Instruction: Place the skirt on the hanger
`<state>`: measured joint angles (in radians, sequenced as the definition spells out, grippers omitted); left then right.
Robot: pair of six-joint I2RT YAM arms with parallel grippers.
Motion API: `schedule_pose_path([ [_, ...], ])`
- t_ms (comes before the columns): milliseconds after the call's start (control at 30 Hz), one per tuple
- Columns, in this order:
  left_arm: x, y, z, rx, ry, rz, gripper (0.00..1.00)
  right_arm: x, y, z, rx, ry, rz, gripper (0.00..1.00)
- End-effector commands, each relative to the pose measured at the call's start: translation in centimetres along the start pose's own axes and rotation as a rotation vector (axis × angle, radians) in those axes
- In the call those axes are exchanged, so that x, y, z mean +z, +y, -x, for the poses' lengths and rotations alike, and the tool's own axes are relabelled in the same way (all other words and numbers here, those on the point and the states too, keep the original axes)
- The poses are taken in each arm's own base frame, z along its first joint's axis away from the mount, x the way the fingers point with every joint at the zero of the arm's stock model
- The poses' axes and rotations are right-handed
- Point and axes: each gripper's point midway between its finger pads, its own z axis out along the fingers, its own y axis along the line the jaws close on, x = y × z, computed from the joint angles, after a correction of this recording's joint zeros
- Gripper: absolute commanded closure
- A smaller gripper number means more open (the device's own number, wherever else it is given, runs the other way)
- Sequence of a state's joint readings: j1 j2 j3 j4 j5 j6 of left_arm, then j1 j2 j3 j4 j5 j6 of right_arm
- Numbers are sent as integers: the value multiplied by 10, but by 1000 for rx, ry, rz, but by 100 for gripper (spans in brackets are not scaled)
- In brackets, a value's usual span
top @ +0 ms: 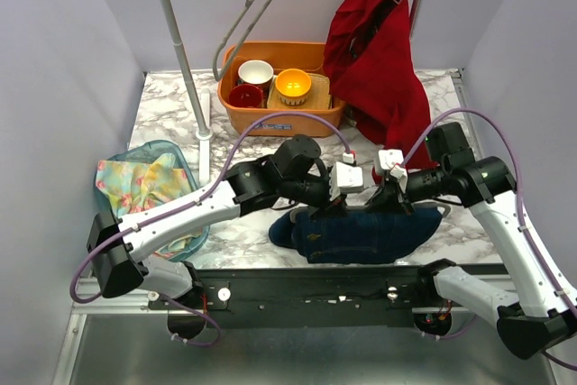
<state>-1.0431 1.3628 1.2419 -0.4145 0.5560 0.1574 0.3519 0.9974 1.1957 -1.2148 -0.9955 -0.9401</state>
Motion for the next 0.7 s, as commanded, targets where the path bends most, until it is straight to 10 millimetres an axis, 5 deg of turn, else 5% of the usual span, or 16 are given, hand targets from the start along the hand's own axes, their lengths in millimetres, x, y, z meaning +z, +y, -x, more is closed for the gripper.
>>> schedule_pose_path([
  [0,-14,2,2,1,-44,83,100,3,14,0,-18,-30,50,72],
  [67,-28,1,-4,12,-80,127,100,3,19,-7,-12,-13,67,51],
  [167,-47,-5,-6,26,-162,160,100,5,19,-19,-14,23,75,39],
  [333,-71,-13,-13,36,-219,209,100,7,20,-33,-21,61,82,36],
  [533,-81,-16,-20,30,-254,240,100,9,21,-35,11,68,128,44],
  [633,-82,-13,-24,21,-255,262,100,9,25,-25,26,33,152,60],
  [667,-83,-13,-24,19,-259,267,100,9,25,-25,27,32,149,77],
])
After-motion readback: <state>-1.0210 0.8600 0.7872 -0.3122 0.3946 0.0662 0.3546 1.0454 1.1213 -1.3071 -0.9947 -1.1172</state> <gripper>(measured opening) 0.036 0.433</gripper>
